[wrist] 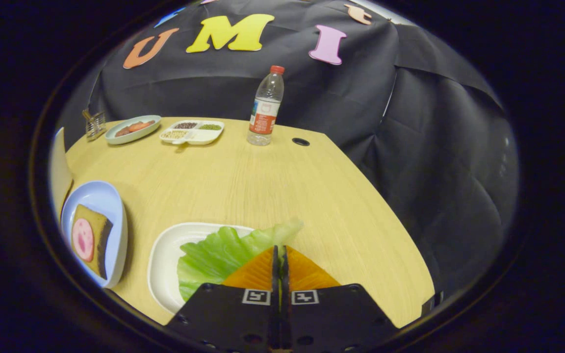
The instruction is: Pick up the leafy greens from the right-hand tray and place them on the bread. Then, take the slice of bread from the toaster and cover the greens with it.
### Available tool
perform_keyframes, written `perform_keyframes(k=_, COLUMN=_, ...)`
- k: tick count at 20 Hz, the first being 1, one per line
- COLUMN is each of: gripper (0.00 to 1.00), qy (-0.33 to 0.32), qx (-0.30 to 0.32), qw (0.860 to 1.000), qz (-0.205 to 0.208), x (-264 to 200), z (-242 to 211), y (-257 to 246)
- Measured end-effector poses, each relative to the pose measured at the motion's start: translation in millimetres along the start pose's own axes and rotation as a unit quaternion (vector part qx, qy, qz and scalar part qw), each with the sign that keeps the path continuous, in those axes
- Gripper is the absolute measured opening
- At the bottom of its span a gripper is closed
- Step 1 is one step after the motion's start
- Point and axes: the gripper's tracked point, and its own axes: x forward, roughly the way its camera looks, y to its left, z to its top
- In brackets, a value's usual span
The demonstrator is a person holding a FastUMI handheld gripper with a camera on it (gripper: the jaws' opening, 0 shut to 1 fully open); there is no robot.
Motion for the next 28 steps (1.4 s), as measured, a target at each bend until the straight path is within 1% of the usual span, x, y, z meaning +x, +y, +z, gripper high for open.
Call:
perform_keyframes(k=2, gripper=0.00, qy=-0.016, qx=0.002, qw=1.000, qz=-0.002, x=-12.2, z=8.4, y=-2.6)
perform_keyframes(k=5, gripper=0.00, qy=-0.067, qx=-0.003, qw=0.998, qz=0.008, x=-40.8, z=33.5, y=3.1)
perform_keyframes(k=7, gripper=0.01, qy=-0.093, qx=-0.010, qw=0.996, qz=0.007, x=-65.5, z=48.0, y=5.1)
perform_keyframes(k=10, gripper=0.00, qy=-0.122, qx=-0.008, qw=0.992, qz=0.019, x=-100.7, z=65.1, y=20.8)
perform_keyframes(k=14, gripper=0.00, qy=-0.154, qx=-0.021, qw=0.987, qz=0.047, x=-143.5, z=83.2, y=60.2)
perform_keyframes(k=17, gripper=0.00, qy=-0.173, qx=-0.037, qw=0.981, qz=0.083, x=-171.9, z=87.7, y=107.1)
perform_keyframes(k=22, gripper=0.00, qy=-0.184, qx=-0.066, qw=0.968, qz=0.159, x=-206.2, z=79.9, y=203.9)
perform_keyframes(k=25, gripper=0.00, qy=-0.161, qx=-0.063, qw=0.960, qz=0.221, x=-213.9, z=61.2, y=268.3)
perform_keyframes(k=27, gripper=0.00, qy=-0.147, qx=-0.061, qw=0.956, qz=0.245, x=-210.0, z=52.4, y=294.6)
perform_keyframes(k=28, gripper=0.00, qy=-0.144, qx=-0.064, qw=0.957, qz=0.245, x=-203.1, z=50.7, y=299.1)
